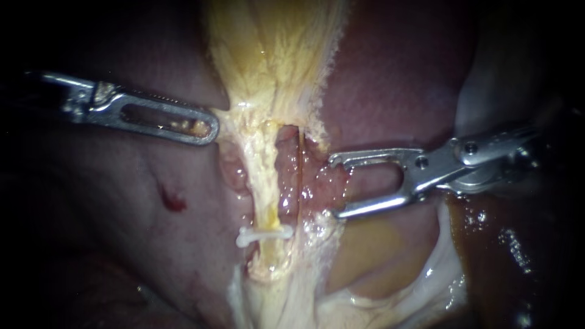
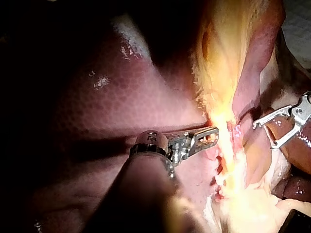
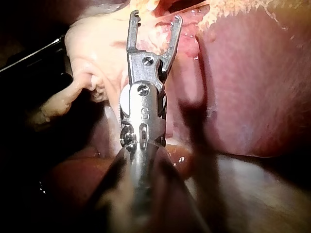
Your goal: Going back first clip left tube
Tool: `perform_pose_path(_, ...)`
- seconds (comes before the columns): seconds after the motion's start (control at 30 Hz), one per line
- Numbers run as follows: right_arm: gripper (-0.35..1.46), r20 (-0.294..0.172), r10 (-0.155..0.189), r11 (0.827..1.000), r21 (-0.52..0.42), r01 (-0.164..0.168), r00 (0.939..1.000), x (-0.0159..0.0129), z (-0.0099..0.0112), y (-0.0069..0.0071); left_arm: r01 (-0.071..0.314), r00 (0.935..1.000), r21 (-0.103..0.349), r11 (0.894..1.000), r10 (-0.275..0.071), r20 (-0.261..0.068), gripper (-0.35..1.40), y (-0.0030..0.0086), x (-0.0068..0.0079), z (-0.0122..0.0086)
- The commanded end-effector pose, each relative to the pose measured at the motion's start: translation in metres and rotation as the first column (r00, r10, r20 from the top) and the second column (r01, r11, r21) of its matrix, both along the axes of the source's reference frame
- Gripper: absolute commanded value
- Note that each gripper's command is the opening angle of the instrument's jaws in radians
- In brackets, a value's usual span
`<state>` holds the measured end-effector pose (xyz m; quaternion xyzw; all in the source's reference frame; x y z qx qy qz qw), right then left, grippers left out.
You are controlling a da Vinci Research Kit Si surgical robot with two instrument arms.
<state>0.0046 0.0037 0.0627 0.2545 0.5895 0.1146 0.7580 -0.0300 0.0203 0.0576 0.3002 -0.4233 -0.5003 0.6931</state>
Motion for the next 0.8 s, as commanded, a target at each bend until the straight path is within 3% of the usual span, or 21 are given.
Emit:
perform_pose_path(0.03,0.50,0.000,-0.001,1.000,-0.003,0.001,1.0000,-0.0001,0.0000,0.0000,0.000,1.0000,0.000,1.000,0.000,0.000,-0.35,0.0000,0.0000,0.0000)
perform_pose_path(0.23,0.50,-0.001,-0.002,1.000,-0.003,0.002,1.0000,-0.0002,-0.0001,0.0000,0.000,1.0000,-0.004,1.000,0.000,-0.002,-0.35,-0.0006,-0.0010,0.0008)
perform_pose_path(0.5,0.50,-0.001,-0.002,1.000,-0.003,0.002,1.0000,-0.0002,-0.0002,-0.0001,-0.014,0.9999,-0.008,1.000,0.014,0.002,-0.35,-0.0017,-0.0039,0.0033)
perform_pose_path(0.8,0.50,0.001,0.000,1.000,-0.003,0.000,1.0000,-0.0001,-0.0003,-0.0002,-0.018,0.9998,-0.011,1.000,0.018,-0.008,-0.35,-0.0018,-0.0063,0.0050)
